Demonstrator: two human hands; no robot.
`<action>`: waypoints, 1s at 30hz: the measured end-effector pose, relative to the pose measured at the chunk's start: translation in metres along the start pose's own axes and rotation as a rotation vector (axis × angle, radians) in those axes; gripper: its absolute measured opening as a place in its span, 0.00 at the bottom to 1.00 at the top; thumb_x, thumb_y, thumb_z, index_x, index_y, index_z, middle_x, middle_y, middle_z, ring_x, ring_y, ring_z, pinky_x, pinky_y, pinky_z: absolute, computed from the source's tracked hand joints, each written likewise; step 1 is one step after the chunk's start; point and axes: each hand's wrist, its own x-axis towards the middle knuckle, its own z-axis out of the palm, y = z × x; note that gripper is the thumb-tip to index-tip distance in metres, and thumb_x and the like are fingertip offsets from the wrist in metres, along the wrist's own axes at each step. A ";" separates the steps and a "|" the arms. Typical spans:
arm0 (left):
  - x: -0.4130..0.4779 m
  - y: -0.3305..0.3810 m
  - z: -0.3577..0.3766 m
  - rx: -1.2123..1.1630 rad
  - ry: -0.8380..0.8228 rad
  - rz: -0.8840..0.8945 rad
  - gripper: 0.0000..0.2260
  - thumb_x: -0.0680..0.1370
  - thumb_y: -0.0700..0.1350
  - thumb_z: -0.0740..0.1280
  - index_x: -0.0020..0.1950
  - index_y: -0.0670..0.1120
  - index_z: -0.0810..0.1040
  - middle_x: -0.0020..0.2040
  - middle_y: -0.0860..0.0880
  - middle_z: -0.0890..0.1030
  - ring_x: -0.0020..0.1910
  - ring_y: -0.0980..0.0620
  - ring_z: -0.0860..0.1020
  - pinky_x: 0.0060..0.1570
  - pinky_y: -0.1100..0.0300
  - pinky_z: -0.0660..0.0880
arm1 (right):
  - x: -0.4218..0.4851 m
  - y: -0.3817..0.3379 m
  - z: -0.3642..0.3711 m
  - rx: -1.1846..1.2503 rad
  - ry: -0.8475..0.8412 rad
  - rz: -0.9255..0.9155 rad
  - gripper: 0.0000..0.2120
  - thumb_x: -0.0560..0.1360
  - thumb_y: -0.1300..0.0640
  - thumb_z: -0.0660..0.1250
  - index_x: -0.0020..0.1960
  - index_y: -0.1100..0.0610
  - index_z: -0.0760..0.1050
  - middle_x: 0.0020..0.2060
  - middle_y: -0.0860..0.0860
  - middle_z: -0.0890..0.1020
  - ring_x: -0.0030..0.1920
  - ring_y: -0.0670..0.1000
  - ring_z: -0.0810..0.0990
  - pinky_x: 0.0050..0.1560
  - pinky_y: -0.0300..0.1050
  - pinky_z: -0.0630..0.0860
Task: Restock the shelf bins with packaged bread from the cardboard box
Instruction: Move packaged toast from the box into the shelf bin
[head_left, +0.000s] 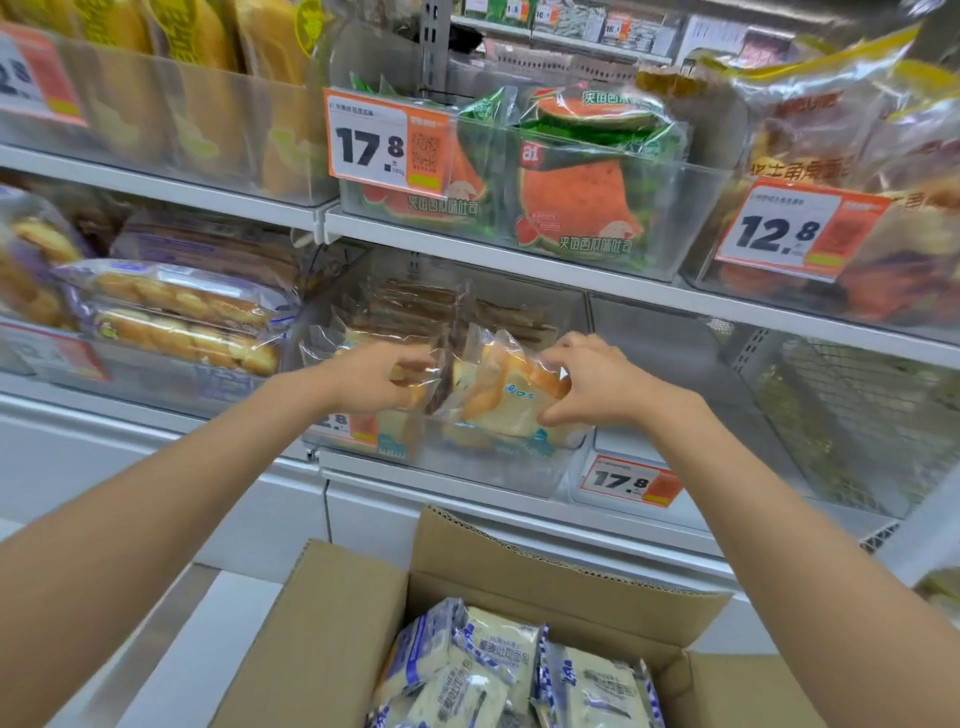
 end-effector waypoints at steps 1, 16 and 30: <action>-0.001 -0.003 0.002 -0.067 0.033 -0.007 0.26 0.76 0.33 0.66 0.72 0.48 0.71 0.67 0.49 0.76 0.64 0.53 0.76 0.64 0.58 0.72 | 0.005 -0.004 0.002 -0.012 -0.056 0.000 0.18 0.66 0.45 0.74 0.51 0.44 0.72 0.53 0.50 0.75 0.57 0.54 0.72 0.57 0.50 0.69; 0.005 -0.014 0.021 -0.095 0.302 0.075 0.19 0.77 0.41 0.60 0.67 0.50 0.76 0.65 0.51 0.78 0.64 0.54 0.74 0.66 0.51 0.71 | 0.029 -0.042 0.033 -0.071 -0.134 -0.027 0.45 0.68 0.21 0.52 0.77 0.46 0.54 0.72 0.56 0.66 0.72 0.60 0.63 0.69 0.58 0.61; 0.022 -0.009 0.052 0.277 0.383 0.229 0.28 0.79 0.63 0.43 0.67 0.58 0.76 0.73 0.57 0.70 0.72 0.57 0.66 0.68 0.54 0.58 | 0.023 -0.025 0.052 0.008 0.007 0.168 0.42 0.73 0.25 0.41 0.78 0.49 0.54 0.75 0.59 0.61 0.74 0.60 0.58 0.73 0.57 0.55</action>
